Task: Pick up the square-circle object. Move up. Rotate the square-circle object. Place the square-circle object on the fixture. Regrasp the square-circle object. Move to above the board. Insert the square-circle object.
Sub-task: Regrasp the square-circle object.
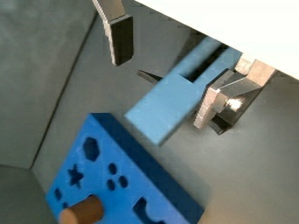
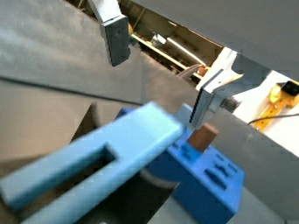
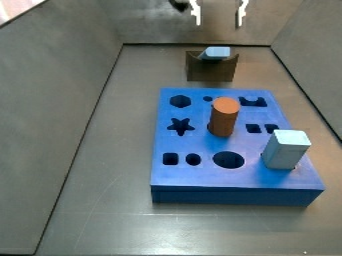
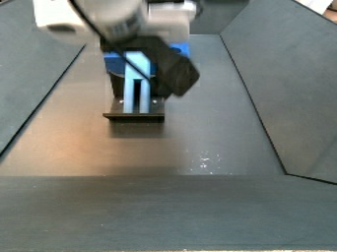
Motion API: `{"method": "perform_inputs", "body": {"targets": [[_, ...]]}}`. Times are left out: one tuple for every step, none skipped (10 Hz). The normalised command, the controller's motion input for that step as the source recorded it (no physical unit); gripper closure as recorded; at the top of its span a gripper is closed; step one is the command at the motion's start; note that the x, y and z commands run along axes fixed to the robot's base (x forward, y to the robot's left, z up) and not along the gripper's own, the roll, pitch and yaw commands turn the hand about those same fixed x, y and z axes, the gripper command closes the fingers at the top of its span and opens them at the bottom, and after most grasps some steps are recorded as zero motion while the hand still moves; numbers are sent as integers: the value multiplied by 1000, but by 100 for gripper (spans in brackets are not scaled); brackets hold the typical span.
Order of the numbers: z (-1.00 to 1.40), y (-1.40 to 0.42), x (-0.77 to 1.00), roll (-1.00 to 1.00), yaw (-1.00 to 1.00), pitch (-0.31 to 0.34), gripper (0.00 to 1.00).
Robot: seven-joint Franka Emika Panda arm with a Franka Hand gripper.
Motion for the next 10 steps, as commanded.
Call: {"method": "perform_inputs", "body": {"targets": [[470,14,-32,37,20,83,0],[346,15,-29,36,10,90,0],[0,0,-1000,46,-4,93,0],[-24,0,-1000,30,-17,62,0],[-6,0,-1000,31,-48,23,0],[10,0,-1000,49,-64,-1,0],[8,3,-1000,53,-66,-22,0],[9,4,-1000,59,-59,-41,0],[17,3,-1000,70,-47,-63,0],[21,-1,-1000,79,-37,-76,0]]}}
